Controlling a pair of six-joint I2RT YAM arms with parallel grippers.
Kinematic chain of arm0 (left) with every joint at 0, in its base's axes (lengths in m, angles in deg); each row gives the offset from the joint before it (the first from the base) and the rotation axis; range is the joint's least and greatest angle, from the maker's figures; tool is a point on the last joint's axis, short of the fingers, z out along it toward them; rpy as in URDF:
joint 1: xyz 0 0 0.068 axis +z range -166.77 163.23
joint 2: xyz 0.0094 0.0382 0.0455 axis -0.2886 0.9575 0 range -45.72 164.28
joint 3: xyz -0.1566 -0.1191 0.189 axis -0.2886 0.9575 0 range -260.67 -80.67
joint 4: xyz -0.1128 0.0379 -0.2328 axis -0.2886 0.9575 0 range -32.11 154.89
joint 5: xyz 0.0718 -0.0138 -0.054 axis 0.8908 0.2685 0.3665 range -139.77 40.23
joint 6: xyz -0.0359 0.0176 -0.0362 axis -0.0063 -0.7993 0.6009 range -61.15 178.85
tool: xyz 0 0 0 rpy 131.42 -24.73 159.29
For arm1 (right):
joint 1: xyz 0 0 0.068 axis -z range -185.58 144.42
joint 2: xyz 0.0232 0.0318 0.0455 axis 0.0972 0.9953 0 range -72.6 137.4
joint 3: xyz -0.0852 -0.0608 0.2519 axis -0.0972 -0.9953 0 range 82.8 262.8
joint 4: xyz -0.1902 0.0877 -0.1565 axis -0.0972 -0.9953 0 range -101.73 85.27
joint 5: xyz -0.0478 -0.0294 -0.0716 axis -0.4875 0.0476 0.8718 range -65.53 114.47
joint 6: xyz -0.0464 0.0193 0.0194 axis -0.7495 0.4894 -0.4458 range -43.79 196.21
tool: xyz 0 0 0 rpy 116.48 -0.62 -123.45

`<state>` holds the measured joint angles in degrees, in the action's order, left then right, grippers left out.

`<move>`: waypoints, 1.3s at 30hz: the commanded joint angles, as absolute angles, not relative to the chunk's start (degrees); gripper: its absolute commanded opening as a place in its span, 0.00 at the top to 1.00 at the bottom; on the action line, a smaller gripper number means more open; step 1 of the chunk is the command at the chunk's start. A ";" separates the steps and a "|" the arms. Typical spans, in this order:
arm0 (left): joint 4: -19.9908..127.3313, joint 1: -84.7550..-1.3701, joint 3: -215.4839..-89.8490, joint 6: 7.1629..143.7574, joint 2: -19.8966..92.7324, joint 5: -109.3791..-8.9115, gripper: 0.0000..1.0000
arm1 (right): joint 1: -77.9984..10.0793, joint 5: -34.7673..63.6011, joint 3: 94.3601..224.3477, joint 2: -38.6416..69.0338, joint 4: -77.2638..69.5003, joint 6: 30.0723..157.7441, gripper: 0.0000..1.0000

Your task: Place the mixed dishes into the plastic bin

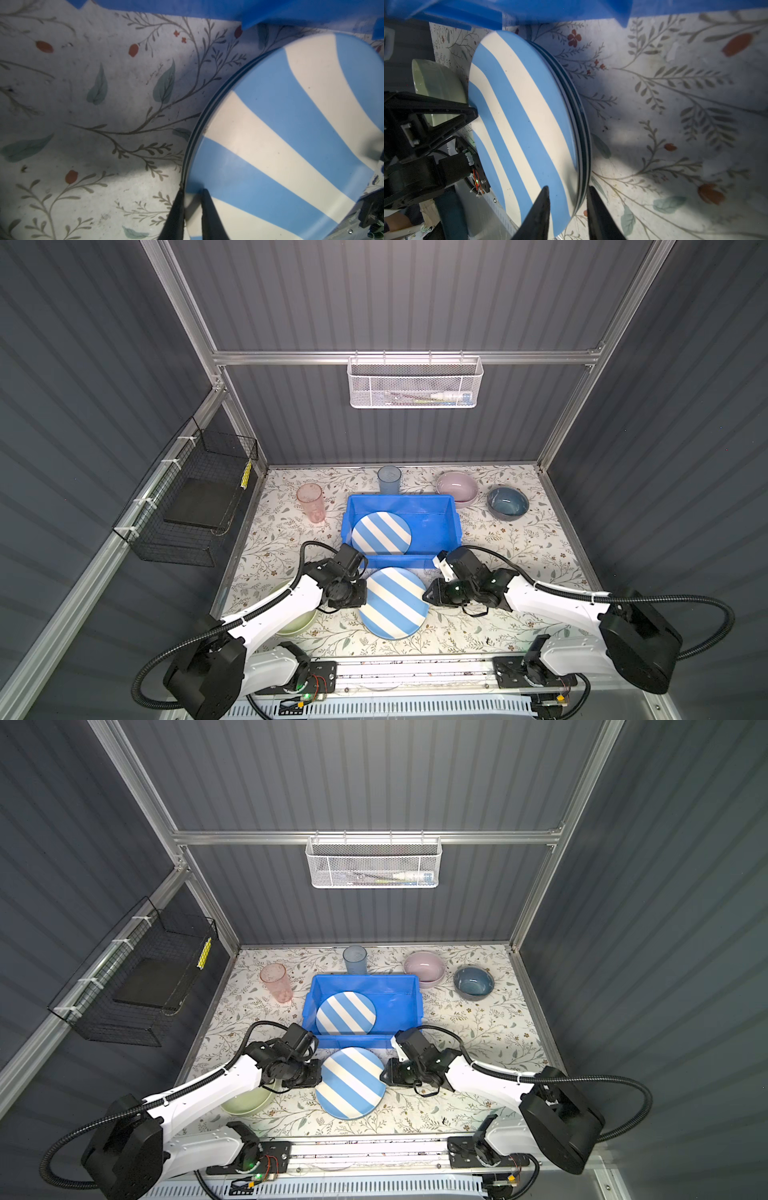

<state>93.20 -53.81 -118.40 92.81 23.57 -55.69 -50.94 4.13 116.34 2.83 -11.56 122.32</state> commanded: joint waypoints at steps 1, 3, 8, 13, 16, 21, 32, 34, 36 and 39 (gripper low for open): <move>93.57 -53.86 -116.61 93.02 24.59 -55.75 0.84 | -50.68 2.01 116.31 3.68 -9.62 122.61 0.68; 93.57 -53.82 -116.61 92.90 24.50 -55.75 0.85 | -50.66 1.80 116.32 3.43 -9.15 122.70 0.69; 93.22 -53.86 -116.39 93.01 24.69 -56.02 0.87 | -50.66 1.18 116.63 1.94 -9.16 122.79 0.70; 92.45 -53.86 -116.07 93.06 25.20 -56.33 0.87 | -50.66 0.58 116.73 0.37 -9.34 122.79 0.71; 92.17 -53.86 -115.99 93.05 25.37 -56.37 0.87 | -50.58 -0.17 116.26 -0.46 -7.69 123.00 0.71; 91.86 -53.86 -115.89 93.03 25.72 -56.54 0.87 | -49.63 -2.36 114.28 -1.77 -3.45 124.34 0.72; 91.07 -53.86 -115.67 93.02 26.21 -56.78 0.88 | -48.69 -5.96 112.61 -2.54 1.46 125.44 0.73; 90.84 -53.86 -115.72 92.72 26.56 -56.89 0.88 | -48.64 -6.87 112.60 -2.47 2.41 125.74 0.73; 90.74 -53.86 -116.03 92.48 27.11 -56.98 0.88 | -48.64 -7.20 112.49 -2.69 3.30 126.12 0.73; 90.60 -53.86 -116.41 92.35 27.49 -57.06 0.88 | -48.65 -7.65 112.39 -3.20 3.52 125.96 0.73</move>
<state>90.99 -53.42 -117.88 93.05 24.77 -55.75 -47.60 -2.19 112.10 -2.21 -3.76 125.70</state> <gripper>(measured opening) 0.123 0.269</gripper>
